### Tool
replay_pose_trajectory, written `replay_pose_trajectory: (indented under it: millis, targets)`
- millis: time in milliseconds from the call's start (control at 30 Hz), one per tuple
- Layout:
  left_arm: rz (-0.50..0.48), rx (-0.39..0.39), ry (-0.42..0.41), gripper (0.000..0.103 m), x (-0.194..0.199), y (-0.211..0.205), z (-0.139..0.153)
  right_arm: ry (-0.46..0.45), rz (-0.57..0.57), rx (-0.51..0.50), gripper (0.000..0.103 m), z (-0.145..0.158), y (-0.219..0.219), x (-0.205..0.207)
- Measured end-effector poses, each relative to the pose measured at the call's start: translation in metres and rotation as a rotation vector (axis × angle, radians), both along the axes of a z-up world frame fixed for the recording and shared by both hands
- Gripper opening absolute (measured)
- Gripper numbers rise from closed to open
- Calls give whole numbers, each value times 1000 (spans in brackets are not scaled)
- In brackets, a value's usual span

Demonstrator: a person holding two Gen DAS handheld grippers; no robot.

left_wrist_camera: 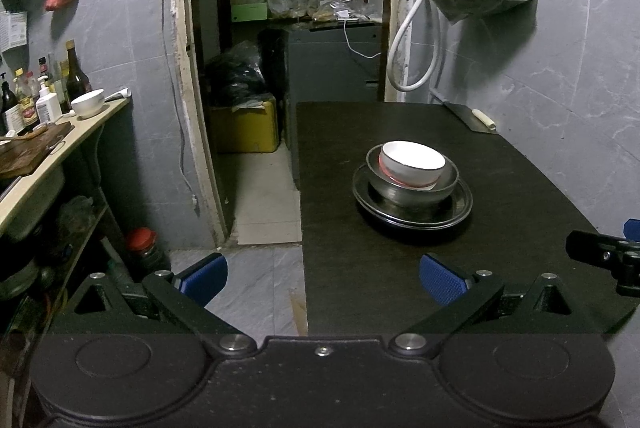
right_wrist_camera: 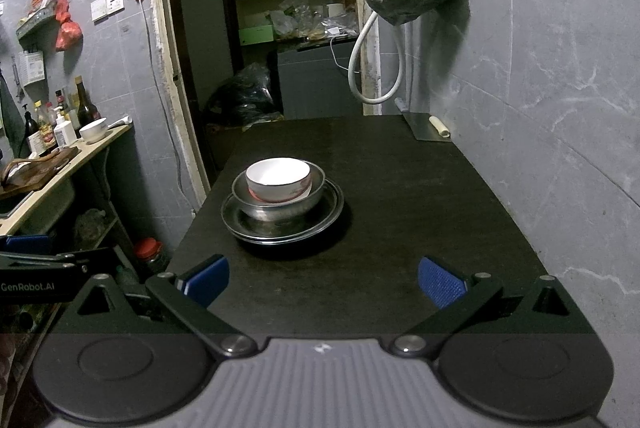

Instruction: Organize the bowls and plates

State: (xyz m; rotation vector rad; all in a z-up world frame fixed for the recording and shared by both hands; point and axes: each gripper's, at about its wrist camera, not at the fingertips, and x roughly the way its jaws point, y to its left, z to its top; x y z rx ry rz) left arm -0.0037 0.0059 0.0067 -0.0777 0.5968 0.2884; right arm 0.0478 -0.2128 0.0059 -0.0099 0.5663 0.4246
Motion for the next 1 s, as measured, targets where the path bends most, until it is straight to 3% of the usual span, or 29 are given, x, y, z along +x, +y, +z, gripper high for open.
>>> replay_pose_trajectory:
  millis: [1000]
  targets:
    - [6, -3, 2, 102, -4, 6, -3, -2, 2, -3, 103, 0, 1, 0]
